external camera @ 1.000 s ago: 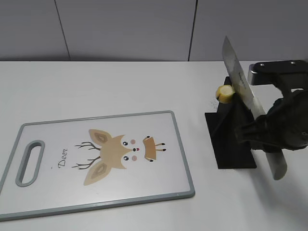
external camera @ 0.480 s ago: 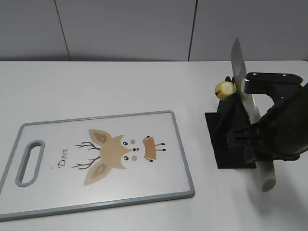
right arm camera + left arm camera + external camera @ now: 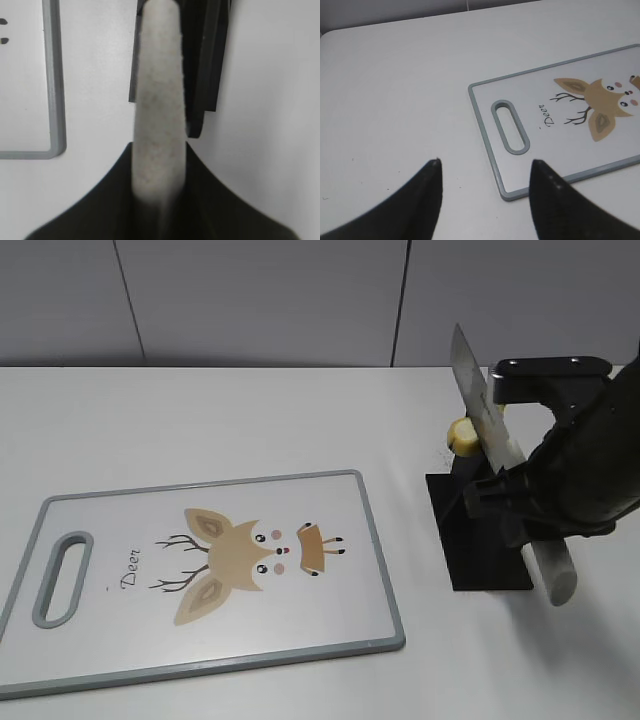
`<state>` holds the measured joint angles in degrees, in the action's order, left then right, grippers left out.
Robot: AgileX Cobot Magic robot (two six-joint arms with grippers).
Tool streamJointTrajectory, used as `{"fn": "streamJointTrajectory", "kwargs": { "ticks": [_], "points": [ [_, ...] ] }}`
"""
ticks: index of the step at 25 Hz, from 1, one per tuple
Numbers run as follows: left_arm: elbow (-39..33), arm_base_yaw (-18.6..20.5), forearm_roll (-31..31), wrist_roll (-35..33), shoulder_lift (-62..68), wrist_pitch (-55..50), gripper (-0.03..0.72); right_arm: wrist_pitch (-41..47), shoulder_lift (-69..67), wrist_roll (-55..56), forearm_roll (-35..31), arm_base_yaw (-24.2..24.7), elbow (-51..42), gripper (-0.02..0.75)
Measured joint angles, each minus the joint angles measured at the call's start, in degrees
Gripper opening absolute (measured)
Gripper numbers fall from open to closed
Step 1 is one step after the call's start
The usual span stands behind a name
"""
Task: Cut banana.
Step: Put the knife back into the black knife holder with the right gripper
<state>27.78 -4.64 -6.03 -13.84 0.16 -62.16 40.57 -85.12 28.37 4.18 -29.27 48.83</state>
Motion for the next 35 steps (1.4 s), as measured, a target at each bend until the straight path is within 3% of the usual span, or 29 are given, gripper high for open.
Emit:
{"fn": "streamJointTrajectory", "kwargs": {
  "ticks": [11, 18, 25, 31, 35],
  "points": [
    [0.0, 0.0, 0.0, 0.0, 0.0, 0.0, 0.528, 3.6, 2.8, 2.7, 7.1, 0.0, 2.1, 0.169],
    [0.0, 0.0, 0.0, 0.0, 0.0, 0.0, 0.528, -7.3, 9.1, 5.7, 7.2, 0.1, 2.1, 0.169],
    [0.0, 0.0, 0.0, 0.0, 0.0, 0.0, 0.528, 0.1, 10.9, 9.5, 9.8, 0.1, 0.8, 0.169],
    [0.0, 0.0, 0.0, 0.0, 0.0, 0.0, 0.528, -0.1, 10.9, 13.9, 10.7, 0.1, -2.9, 0.169],
    [0.0, 0.0, 0.0, 0.0, 0.0, 0.0, 0.528, -1.3, 10.9, 14.1, 8.0, 0.1, -4.3, 0.169]
  ]
}}
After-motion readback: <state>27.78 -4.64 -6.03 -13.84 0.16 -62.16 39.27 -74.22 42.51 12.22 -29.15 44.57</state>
